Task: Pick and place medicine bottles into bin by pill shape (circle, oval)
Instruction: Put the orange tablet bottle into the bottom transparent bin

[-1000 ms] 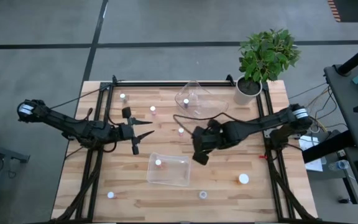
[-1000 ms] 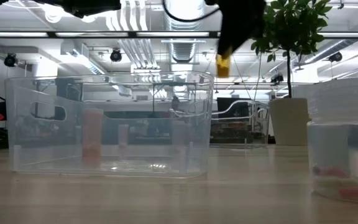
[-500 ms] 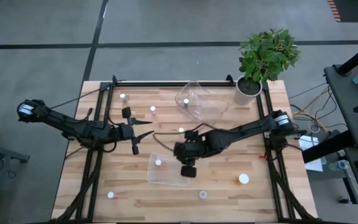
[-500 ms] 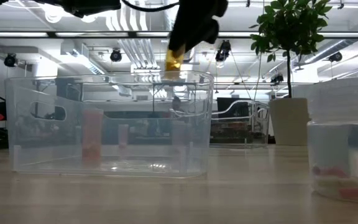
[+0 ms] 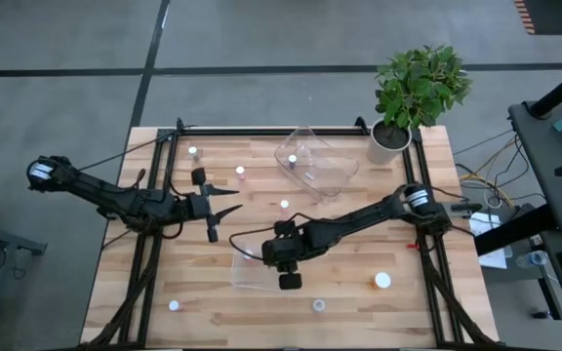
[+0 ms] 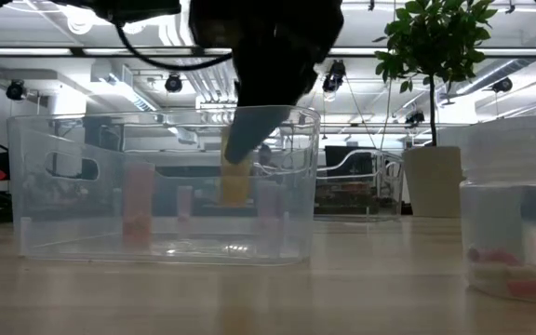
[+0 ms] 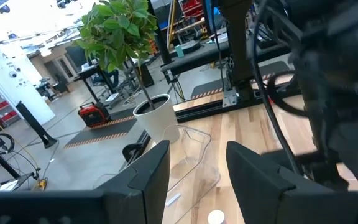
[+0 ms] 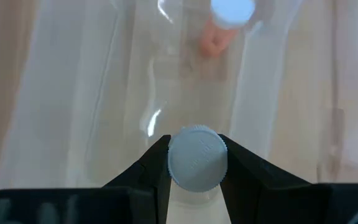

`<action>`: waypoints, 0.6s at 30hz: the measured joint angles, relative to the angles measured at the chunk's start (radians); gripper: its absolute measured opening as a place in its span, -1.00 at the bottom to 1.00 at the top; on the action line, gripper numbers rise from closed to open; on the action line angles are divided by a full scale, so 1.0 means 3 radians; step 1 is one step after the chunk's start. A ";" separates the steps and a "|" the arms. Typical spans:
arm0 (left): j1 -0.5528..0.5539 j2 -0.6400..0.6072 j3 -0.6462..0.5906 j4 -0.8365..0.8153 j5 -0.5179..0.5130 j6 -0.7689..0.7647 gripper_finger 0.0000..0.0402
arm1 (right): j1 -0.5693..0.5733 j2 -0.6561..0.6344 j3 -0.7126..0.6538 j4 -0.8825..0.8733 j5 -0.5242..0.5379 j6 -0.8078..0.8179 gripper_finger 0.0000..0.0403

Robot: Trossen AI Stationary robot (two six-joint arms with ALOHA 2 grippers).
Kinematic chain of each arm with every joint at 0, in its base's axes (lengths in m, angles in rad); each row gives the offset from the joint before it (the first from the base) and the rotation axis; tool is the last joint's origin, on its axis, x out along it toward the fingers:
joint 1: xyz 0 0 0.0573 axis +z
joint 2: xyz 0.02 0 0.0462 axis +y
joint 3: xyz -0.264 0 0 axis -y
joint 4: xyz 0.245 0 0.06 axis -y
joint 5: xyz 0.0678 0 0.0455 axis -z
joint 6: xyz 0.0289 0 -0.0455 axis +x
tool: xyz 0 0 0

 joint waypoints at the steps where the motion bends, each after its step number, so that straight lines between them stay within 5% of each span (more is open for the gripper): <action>1: 0.0000 0.0000 0.0000 -0.0001 0.0000 0.0000 -0.29 | 0.0000 0.0028 0.0000 0.0004 0.0003 -0.0025 -0.49; 18: 0.0000 0.0000 0.0001 -0.0001 0.0000 0.0002 -0.29 | -0.0003 0.0209 0.0002 0.0044 0.0039 -0.0198 -0.46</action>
